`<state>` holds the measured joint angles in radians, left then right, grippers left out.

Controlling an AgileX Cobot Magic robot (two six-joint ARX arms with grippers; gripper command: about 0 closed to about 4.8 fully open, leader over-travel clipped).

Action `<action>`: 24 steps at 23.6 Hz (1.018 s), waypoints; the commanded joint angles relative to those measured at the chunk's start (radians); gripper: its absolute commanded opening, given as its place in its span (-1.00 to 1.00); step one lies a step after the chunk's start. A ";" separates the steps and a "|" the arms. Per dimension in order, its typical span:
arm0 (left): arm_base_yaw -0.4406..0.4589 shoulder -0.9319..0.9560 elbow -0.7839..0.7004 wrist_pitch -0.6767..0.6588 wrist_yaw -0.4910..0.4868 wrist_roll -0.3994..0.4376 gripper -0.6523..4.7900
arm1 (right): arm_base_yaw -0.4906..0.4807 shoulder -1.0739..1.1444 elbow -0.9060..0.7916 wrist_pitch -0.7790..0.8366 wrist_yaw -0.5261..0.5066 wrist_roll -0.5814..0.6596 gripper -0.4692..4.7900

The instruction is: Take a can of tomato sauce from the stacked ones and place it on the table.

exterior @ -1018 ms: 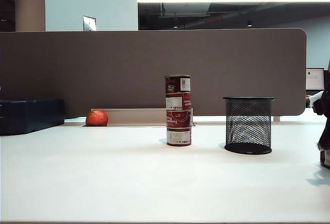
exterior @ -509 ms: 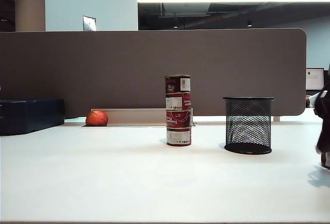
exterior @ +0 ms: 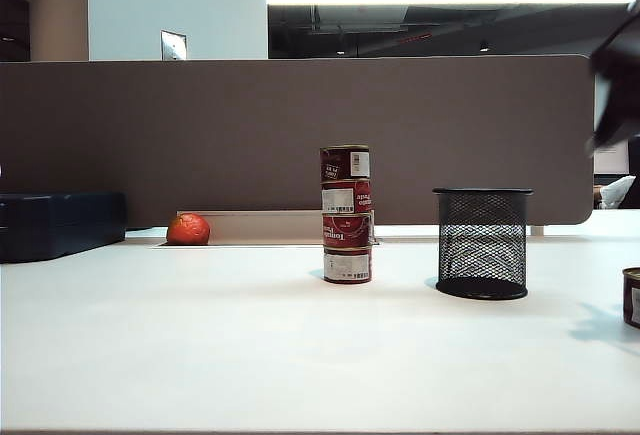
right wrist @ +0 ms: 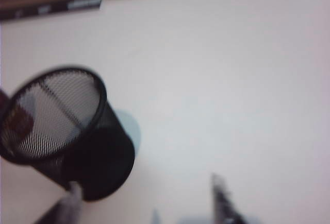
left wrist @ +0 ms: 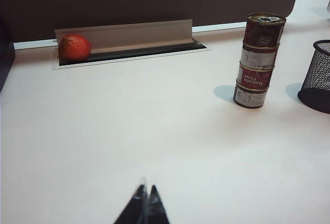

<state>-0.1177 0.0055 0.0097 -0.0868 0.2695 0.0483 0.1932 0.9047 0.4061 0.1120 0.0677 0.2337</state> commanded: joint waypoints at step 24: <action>0.001 0.001 0.003 0.038 -0.135 -0.003 -0.78 | -0.140 -0.903 -0.231 -0.395 -0.044 -0.129 -0.84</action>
<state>-0.1177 0.0059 0.0097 -0.0643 0.1379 0.0479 0.0540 -0.0002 0.1753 -0.2832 0.0254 0.1036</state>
